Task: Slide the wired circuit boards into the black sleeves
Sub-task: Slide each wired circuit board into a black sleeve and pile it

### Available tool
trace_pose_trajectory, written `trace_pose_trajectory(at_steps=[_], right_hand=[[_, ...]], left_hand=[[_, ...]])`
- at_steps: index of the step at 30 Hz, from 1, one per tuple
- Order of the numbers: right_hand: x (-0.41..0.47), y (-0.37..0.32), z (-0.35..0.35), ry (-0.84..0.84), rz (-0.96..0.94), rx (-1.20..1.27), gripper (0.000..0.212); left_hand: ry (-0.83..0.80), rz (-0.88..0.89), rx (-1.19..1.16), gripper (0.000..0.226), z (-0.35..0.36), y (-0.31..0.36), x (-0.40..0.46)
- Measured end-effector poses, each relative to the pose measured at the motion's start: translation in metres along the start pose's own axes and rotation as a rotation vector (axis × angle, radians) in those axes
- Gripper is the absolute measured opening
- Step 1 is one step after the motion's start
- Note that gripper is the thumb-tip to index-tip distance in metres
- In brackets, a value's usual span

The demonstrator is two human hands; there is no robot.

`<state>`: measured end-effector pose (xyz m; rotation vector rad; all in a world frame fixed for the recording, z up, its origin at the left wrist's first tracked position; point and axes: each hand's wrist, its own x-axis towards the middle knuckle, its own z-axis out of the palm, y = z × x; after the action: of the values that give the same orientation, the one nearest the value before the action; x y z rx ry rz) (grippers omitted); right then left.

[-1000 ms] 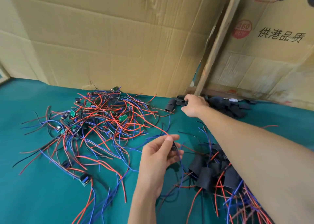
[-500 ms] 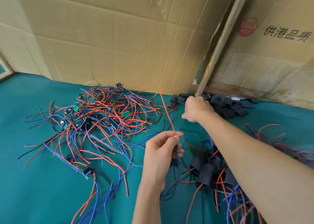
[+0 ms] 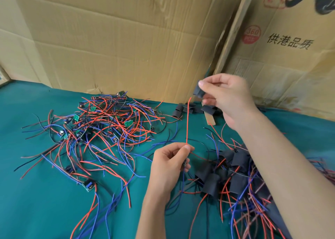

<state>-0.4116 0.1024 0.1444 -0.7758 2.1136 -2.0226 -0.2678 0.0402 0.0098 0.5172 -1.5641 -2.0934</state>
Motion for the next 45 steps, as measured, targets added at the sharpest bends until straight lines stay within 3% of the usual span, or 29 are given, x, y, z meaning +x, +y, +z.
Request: trace_pose_trajectory(at_steps=[9,17,20,25,30,35,45], right_hand=[[-0.017,0.018,0.000,-0.092,-0.093,-0.246,0.010],[-0.051,0.045,0.002,-0.235,0.016,-0.387,0.021],[-0.061,0.051,-0.002,-0.244,0.042,-0.421,0.021],[-0.069,0.055,-0.011,-0.200,0.047,-0.397,0.015],[-0.067,0.055,-0.013,-0.190,0.083,-0.348,0.014],[-0.072,0.053,-0.012,-0.215,0.183,-0.208,0.010],[-0.074,0.049,-0.023,-0.257,0.146,-0.090,0.012]], left_hand=[[-0.001,0.004,0.001,0.018,0.000,-0.001,0.001],[0.050,0.130,0.125,0.012,0.001,-0.002,0.002],[0.041,0.126,0.091,0.024,-0.003,0.000,0.001],[-0.030,0.085,0.001,0.044,-0.013,0.003,0.000],[-0.052,0.100,0.037,0.036,-0.012,0.004,-0.001],[0.052,0.155,0.051,0.037,-0.012,0.003,-0.001],[0.003,0.067,-0.206,0.043,-0.015,0.006,-0.002]])
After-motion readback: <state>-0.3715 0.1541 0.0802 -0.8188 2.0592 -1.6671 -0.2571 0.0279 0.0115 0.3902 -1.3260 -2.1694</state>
